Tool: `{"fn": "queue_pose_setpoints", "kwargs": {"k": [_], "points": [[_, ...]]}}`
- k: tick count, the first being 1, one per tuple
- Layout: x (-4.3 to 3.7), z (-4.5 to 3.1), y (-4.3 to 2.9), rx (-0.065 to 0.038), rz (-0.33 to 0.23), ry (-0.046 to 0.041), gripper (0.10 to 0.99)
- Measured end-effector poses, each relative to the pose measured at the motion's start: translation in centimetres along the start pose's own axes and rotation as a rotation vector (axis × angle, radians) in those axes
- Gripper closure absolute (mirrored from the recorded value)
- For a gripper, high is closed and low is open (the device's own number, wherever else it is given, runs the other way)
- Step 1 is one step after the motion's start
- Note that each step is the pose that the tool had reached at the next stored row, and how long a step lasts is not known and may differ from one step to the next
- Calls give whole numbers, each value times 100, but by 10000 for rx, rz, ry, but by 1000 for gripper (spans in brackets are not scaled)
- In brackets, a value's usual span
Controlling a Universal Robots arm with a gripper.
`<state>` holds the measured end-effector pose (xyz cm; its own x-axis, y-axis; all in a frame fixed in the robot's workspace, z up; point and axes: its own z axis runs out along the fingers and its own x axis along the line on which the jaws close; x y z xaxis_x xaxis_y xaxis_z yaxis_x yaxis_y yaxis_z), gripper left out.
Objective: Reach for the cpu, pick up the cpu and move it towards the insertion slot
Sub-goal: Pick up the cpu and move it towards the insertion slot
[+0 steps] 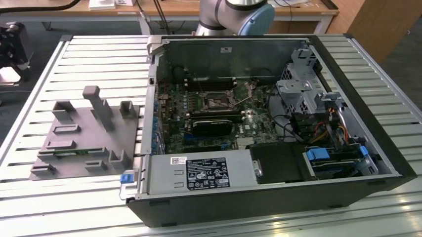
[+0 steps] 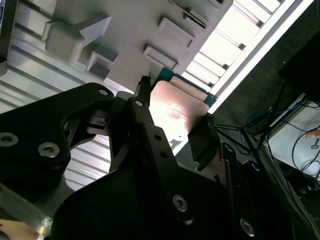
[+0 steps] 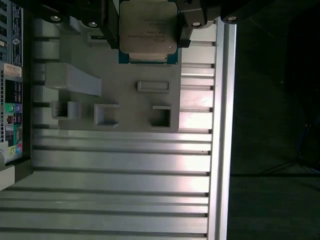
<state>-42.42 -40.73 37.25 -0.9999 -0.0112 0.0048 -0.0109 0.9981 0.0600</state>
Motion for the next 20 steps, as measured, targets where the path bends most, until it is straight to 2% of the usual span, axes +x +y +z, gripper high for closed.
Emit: {"fn": "queue_pose_setpoints", "kwargs": {"k": [5, 8, 13, 20], "points": [[-1, -114, 10, -1, 0, -1, 541], [-44, -121, 10, -1, 0, -1, 541], [-214, -123, 9, 0, 0, -2, 541], [-490, -124, 5, 0, 1, -3, 541]]}}
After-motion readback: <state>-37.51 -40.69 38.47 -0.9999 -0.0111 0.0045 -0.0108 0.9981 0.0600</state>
